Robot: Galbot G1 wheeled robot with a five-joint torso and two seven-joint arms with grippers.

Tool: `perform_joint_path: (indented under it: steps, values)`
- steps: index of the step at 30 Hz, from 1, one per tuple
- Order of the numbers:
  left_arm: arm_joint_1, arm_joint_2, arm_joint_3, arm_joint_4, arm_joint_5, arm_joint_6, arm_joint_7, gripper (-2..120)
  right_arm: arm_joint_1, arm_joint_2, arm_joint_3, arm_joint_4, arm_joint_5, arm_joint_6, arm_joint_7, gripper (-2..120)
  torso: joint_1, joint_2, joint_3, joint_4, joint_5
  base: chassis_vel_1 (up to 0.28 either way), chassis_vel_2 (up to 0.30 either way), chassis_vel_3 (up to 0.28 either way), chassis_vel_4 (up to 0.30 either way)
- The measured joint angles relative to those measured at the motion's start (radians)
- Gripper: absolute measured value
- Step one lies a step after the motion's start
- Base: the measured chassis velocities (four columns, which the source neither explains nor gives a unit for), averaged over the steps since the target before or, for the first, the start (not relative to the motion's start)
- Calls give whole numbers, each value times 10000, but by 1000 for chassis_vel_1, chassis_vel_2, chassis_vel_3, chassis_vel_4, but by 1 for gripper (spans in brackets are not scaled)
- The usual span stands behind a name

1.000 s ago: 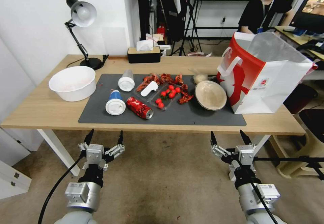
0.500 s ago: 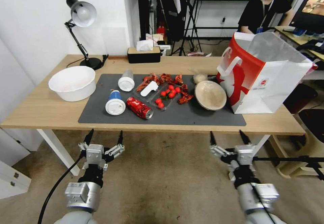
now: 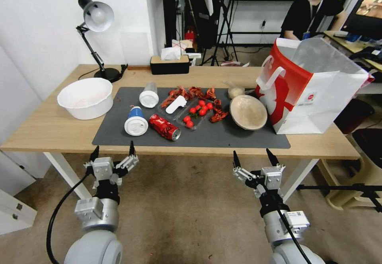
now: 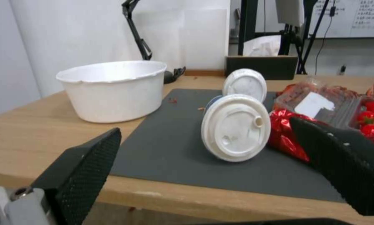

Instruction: Pick up the trash from the table and place it into the takeout bag.

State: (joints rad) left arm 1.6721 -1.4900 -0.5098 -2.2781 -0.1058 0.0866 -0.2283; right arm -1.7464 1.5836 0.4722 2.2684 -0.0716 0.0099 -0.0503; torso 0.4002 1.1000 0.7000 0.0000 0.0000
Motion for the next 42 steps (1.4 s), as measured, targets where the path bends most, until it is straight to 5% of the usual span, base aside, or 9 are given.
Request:
perform_joint_path:
  steps: [19,25,31,42]
  values:
    - [124,37,-32,250,51,-40,251,100,50,-48,124,-170,562,-67,116,100,-3,0,0,0,0,0,0,0,0]
    - [125,72,-66,383,60,-138,365,100,424,-310,157,-5,3231,-866,438,100,-3,0,0,0,1,0,0,0,0]
    - [56,150,-123,458,-228,-156,562,100,1481,-762,405,42,7838,-1819,1177,100,-3,0,0,0,1,0,0,0,0]
    - [-51,269,-125,662,-285,-158,599,100,2873,-1076,454,-276,11825,-2203,3096,100,-2,-1,0,3,3,0,0,0,0]
